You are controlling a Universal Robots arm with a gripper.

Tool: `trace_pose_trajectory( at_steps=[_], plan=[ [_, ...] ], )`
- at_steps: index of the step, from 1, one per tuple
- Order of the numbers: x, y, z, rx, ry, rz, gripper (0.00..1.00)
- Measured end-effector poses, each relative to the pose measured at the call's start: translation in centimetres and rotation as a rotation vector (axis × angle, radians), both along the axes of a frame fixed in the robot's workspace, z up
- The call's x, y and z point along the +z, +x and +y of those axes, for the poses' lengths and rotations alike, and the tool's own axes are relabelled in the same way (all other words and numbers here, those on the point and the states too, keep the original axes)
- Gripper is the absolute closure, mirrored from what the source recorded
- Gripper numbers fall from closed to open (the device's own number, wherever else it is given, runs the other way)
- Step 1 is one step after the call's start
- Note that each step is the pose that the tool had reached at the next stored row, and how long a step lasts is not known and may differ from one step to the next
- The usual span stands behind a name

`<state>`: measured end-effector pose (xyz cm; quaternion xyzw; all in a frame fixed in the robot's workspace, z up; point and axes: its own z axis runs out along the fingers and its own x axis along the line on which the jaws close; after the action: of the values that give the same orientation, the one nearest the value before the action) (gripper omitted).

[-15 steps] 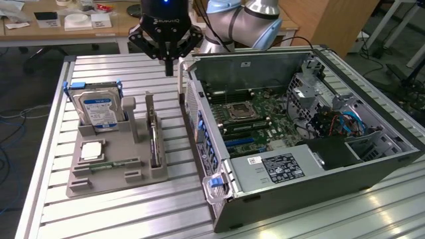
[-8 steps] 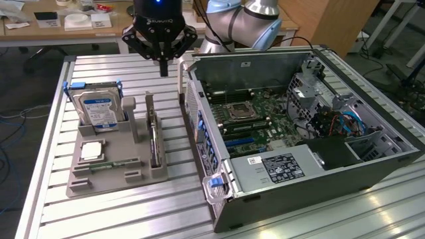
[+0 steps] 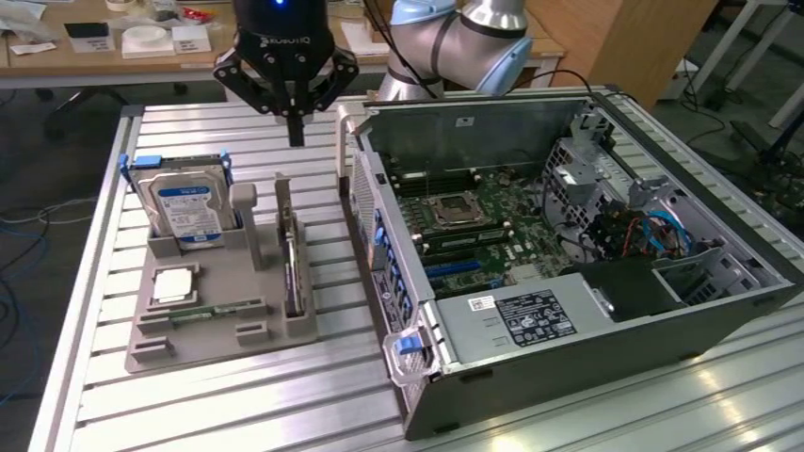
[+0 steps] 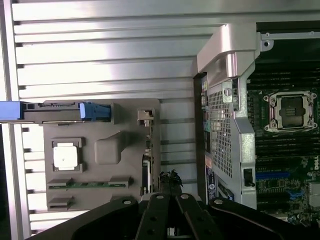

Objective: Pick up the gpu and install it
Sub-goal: 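Reach for the gpu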

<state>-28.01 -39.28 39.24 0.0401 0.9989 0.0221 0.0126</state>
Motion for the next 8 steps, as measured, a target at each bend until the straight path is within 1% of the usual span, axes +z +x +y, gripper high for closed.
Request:
trace_pose_trajectory(
  at_steps=[5, 8],
  plan=[
    [-0.03, -0.77, 0.00, 0.000, 0.0000, 0.0000, 0.89],
    [-0.03, -0.80, 0.00, 0.000, 0.0000, 0.0000, 0.89]
  ],
)
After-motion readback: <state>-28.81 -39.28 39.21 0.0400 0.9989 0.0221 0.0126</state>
